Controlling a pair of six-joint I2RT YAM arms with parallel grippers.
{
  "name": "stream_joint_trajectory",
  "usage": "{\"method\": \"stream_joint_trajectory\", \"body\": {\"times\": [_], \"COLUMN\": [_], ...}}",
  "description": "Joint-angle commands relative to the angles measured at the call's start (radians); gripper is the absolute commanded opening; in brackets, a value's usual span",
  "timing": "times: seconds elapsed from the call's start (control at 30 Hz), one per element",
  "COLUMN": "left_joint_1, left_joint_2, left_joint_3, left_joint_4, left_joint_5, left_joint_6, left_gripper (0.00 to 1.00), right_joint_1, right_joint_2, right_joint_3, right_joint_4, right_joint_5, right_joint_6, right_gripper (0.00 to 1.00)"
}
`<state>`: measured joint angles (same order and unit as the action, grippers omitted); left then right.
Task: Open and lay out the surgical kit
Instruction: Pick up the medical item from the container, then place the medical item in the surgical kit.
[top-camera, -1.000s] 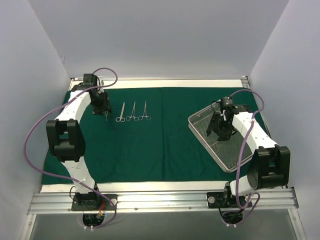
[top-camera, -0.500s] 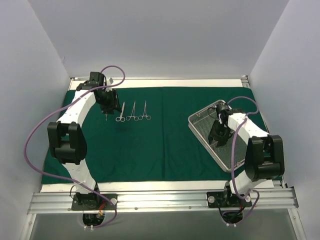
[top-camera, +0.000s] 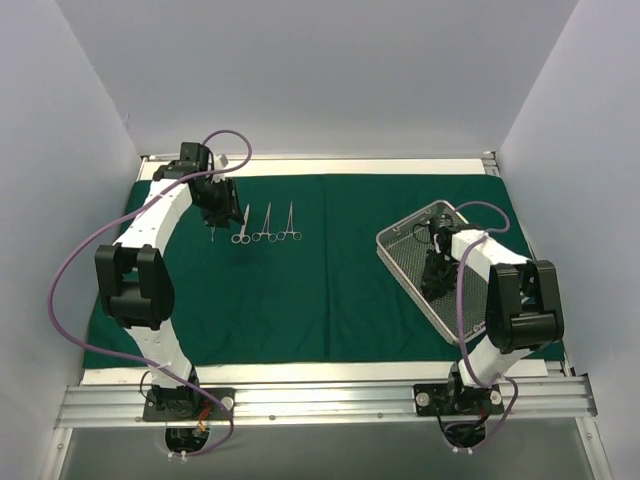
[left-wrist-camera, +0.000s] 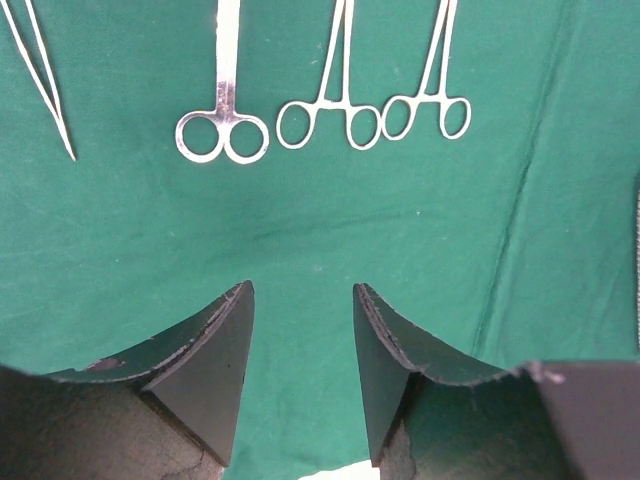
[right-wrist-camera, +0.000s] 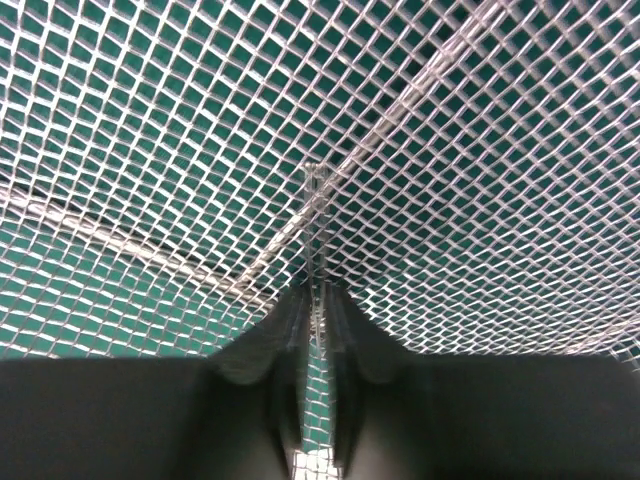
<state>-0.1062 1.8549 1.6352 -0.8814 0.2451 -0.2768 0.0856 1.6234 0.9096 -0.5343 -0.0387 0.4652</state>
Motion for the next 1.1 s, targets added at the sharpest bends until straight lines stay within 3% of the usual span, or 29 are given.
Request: {"method": "stream_joint_trajectory", "body": {"times": [0.0, 0.07, 0.3, 0.43, 0.53, 0.57, 0.63, 0.67, 0.7, 0.77, 0.8, 0.9, 0.97, 1.07], "left_joint_1": [-0.004, -0.010, -0.027, -0.035, -0.049, -0.055, -0.088, -0.101, -0.124, -0.138, -0.141, -0.142, -0.147, -0.170], "left_joint_2": [-0.048, -0.049, -0.056, -0.062, -0.069, -0.068, -0.068, -0.068, -0.068, -0.068, -0.068, -0.050, -0.034, -0.031], "left_joint_3": [0.057, 0.058, 0.045, 0.025, -0.027, -0.046, -0.054, -0.063, -0.077, -0.116, -0.167, -0.265, -0.288, -0.295], "left_joint_4": [-0.004, 0.005, 0.108, 0.212, 0.379, 0.419, 0.510, 0.579, 0.632, 0.775, 0.979, 1.417, 1.598, 1.601], "left_joint_5": [0.042, 0.055, 0.247, 0.414, 0.601, 0.641, 0.720, 0.743, 0.788, 0.824, 0.838, 0.873, 0.869, 0.864], "left_joint_6": [0.018, 0.021, 0.011, -0.031, -0.122, -0.142, -0.186, -0.205, -0.231, -0.370, -0.440, -0.819, -0.918, -0.924], "left_gripper": [0.52, 0.52, 0.48, 0.48, 0.48, 0.49, 0.50, 0.51, 0.51, 0.51, 0.51, 0.52, 0.52, 0.52], "right_joint_1": [-0.004, -0.007, -0.007, -0.010, -0.010, -0.010, -0.007, -0.004, -0.001, 0.023, 0.032, 0.086, 0.124, 0.167], "right_joint_2": [0.021, -0.011, -0.060, -0.069, -0.128, -0.158, -0.183, -0.200, -0.206, -0.200, -0.191, -0.137, -0.102, -0.053], "right_joint_3": [-0.002, 0.062, 0.390, 0.523, 0.505, 0.488, 0.419, 0.390, 0.359, 0.281, 0.269, 0.282, 0.311, 0.342], "right_joint_4": [-0.030, -0.065, -0.271, -0.236, -0.032, 0.032, 0.279, 0.369, 0.574, 0.760, 0.887, 0.987, 1.008, 1.031], "right_joint_5": [0.071, 0.089, 0.134, 0.038, -0.287, -0.470, -0.638, -0.762, -0.803, -0.857, -0.887, -0.931, -0.931, -0.932], "right_joint_6": [-0.019, -0.026, -0.124, -0.207, -0.243, -0.228, -0.159, -0.045, 0.022, 0.199, 0.245, 0.315, 0.328, 0.345], "right_gripper": [0.05, 0.00, 0.00, 0.00, 0.00, 0.00, 0.00, 0.00, 0.00, 0.00, 0.00, 0.00, 0.00, 0.00]}}
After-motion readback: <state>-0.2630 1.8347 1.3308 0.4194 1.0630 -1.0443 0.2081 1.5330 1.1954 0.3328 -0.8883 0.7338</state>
